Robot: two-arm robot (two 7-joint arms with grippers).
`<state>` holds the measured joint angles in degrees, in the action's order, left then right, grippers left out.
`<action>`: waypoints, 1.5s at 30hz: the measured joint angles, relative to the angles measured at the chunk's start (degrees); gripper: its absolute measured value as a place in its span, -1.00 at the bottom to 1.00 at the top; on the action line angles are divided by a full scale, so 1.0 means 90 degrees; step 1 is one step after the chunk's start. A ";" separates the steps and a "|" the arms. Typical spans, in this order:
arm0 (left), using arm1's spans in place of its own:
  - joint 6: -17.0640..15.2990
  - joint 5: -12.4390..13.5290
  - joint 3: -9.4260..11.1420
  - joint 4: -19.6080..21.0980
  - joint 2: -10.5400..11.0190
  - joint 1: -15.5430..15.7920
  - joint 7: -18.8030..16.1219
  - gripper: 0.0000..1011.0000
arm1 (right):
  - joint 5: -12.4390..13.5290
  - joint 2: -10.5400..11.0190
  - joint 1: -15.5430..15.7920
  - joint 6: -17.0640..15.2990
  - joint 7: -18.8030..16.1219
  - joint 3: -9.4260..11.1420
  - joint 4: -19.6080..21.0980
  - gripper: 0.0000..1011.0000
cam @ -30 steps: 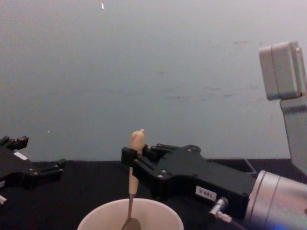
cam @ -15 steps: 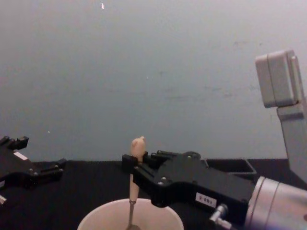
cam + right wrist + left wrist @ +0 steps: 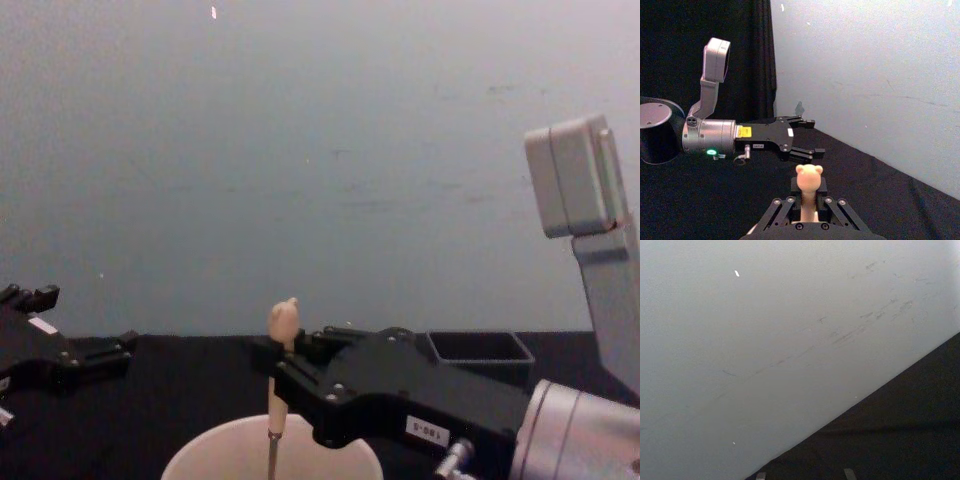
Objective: Pick up the stirring spoon with one hand, stir inside the cup, then place it back in its original position.
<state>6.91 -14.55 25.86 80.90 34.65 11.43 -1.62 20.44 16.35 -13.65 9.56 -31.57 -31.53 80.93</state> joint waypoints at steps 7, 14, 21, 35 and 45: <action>0.0000 0.0000 0.0000 0.0000 0.0000 0.0000 0.0000 0.98 | -0.0028 0.0002 0.0007 0.0009 0.0009 0.0000 0.0007 -0.67; 0.0000 0.0000 0.0000 0.0000 0.0000 0.0000 0.0000 0.98 | -0.0065 0.0027 0.0027 0.0018 0.0042 0.0029 0.0052 -0.67; 0.0000 0.0000 0.0000 0.0000 0.0000 0.0000 0.0000 0.98 | -0.0067 0.0100 0.0087 0.0026 0.0044 0.0077 0.0148 -0.67; 0.0000 0.0000 0.0000 0.0000 0.0000 0.0000 0.0000 0.98 | -0.0022 0.0292 0.0316 0.0023 0.0041 0.0156 0.0406 -0.67; 0.0000 0.0000 0.0000 0.0000 0.0000 0.0000 0.0000 0.98 | 0.0022 0.0363 0.0477 -0.0044 0.0000 0.0128 0.0592 -0.67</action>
<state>6.91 -14.55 25.86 80.90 34.64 11.43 -1.62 20.64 19.62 -9.36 9.16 -31.57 -30.37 86.25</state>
